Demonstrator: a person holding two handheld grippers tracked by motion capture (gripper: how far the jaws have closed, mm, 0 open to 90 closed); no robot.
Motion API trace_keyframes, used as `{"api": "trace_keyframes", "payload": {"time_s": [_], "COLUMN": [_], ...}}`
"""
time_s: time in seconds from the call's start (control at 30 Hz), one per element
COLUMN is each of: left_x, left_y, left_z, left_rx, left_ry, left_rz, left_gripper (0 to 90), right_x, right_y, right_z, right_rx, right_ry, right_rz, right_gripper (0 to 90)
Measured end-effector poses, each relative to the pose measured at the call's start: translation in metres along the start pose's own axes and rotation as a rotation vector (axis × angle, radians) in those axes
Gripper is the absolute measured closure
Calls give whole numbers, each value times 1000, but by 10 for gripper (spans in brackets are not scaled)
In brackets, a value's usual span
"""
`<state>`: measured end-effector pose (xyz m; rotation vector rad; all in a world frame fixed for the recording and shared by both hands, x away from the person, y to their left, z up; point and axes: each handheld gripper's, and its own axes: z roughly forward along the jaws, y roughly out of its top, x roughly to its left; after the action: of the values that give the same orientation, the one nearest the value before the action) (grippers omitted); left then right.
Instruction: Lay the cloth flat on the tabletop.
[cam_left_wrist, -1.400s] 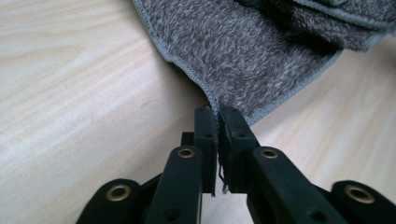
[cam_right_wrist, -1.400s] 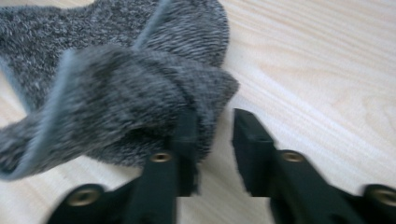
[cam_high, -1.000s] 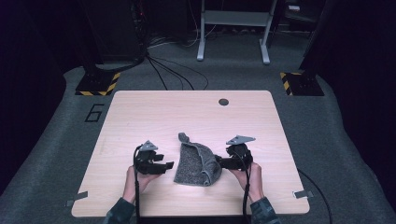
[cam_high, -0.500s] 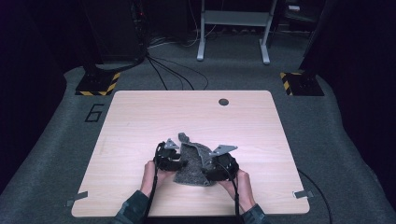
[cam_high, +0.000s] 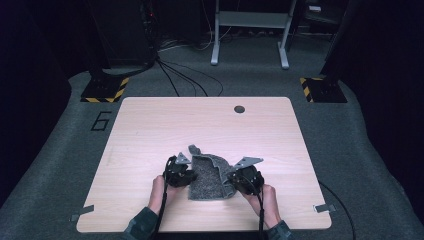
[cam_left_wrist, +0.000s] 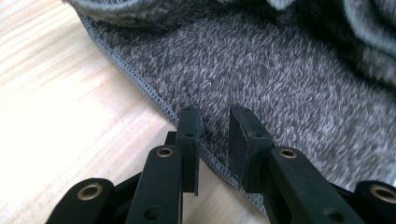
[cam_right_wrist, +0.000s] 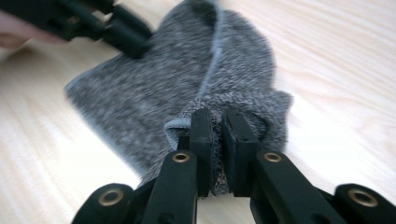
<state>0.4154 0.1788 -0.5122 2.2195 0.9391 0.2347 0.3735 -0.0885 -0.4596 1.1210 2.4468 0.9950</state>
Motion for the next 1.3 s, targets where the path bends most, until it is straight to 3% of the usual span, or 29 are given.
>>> {"api": "trace_keyframes", "payload": {"time_s": [0.27,0.4,0.5,0.67,0.73,0.83,0.97,1.07,1.2,1.3], "left_x": [2,3,3,7,8,11,14,18,31,39], "left_y": [-6,-11,-16,-25,-27,-28,-24,-18,-11,-7], "left_z": [-5,-10,-15,-25,-27,-30,-41,-49,-52,-51], "left_rx": [-2,3,6,17,12,5,-47,-83,-107,-97], "left_ry": [-9,-12,-13,-10,-12,-36,6,52,60,55], "left_rz": [1,6,-2,-4,-11,-54,-77,-85,-146,-158], "left_gripper": [754,754,754,747,742,616,449,376,339,325], "right_x": [-40,-53,-62,-72,-75,-77,-73,-61,-41,-35], "right_y": [-4,-10,-16,-27,-32,-36,-30,-22,-13,-14], "right_z": [-15,-16,-8,3,7,3,-21,-32,-31,-23], "right_rx": [-65,-67,-32,8,32,16,-72,-109,-117,-89], "right_ry": [-75,-102,-135,-138,-133,-134,-132,-109,-66,-44], "right_rz": [108,147,183,221,238,257,232,212,164,150], "right_gripper": [842,840,834,817,769,651,572,515,502,503]}}
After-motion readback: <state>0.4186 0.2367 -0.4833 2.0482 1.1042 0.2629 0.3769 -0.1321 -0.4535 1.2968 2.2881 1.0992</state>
